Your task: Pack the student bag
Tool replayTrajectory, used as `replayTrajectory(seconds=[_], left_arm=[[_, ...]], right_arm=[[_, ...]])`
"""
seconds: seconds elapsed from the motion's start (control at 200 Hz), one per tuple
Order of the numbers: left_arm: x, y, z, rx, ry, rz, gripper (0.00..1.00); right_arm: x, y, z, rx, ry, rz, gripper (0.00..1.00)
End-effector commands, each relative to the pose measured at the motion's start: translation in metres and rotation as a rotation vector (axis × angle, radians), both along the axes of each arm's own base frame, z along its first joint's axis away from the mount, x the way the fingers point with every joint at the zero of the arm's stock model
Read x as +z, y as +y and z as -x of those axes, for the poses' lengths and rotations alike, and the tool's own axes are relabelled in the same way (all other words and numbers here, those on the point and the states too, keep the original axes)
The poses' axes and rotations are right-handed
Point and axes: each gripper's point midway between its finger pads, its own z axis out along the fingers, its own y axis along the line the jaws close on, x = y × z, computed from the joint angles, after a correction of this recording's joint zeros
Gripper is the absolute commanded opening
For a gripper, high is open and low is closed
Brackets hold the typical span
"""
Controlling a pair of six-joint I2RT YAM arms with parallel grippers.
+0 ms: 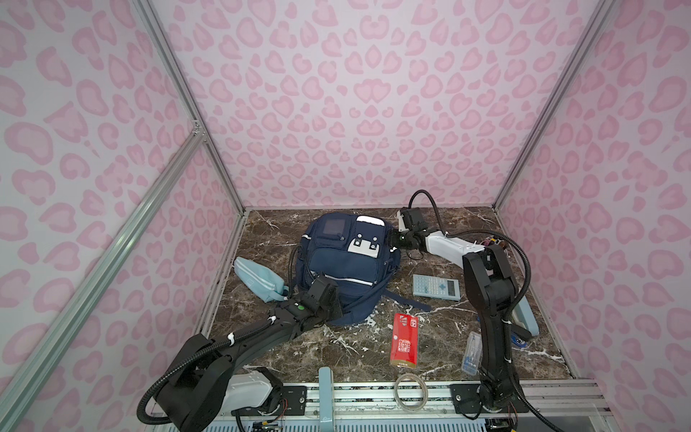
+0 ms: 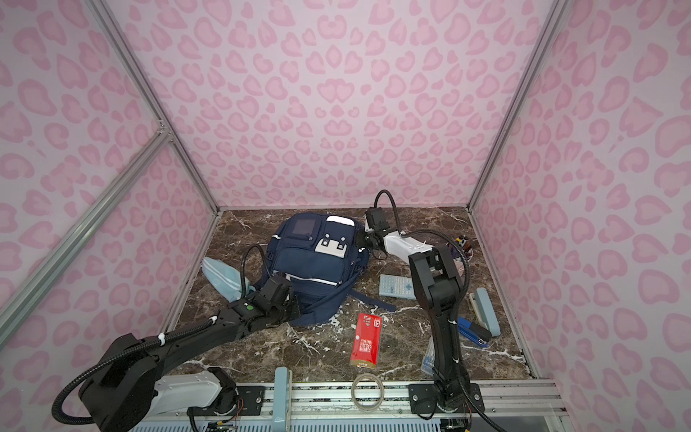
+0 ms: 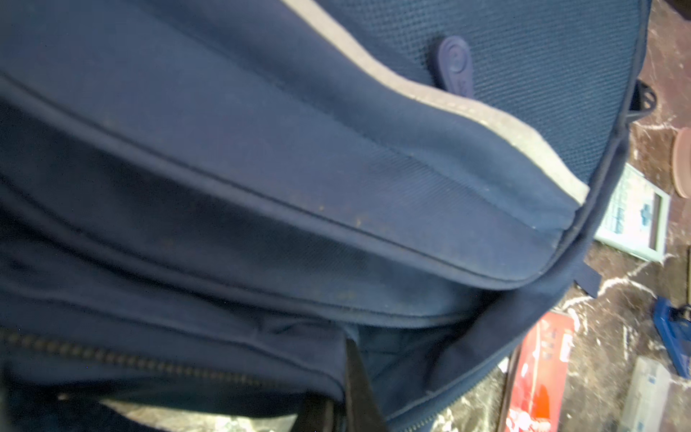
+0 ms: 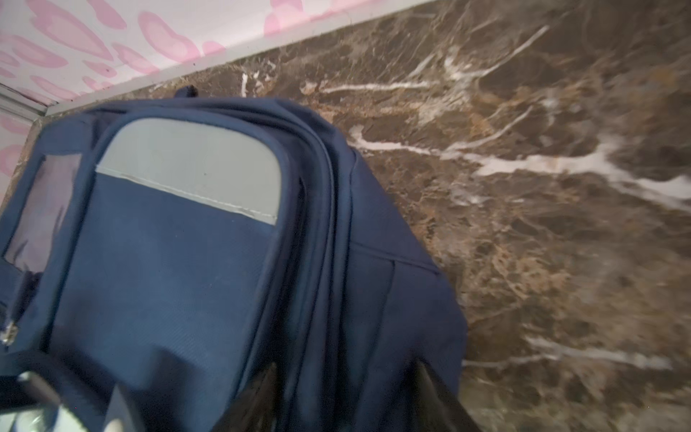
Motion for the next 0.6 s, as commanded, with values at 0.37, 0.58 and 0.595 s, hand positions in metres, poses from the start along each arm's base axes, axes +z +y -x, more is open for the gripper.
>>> replayTrajectory(seconds=[0.37, 0.58, 0.595], left_arm=[[0.012, 0.036, -0.045, 0.057, -0.053, -0.125, 0.13], [0.025, 0.042, -0.094, 0.088, -0.080, -0.135, 0.18], [0.026, 0.042, -0.096, 0.089, -0.080, -0.138, 0.18]], right_arm=[[-0.050, -0.078, 0.098, -0.104, 0.210, 0.288, 0.41], [-0.027, -0.082, 0.128, -0.067, 0.191, 0.365, 0.42], [-0.027, -0.083, 0.132, -0.065, 0.196, 0.375, 0.42]])
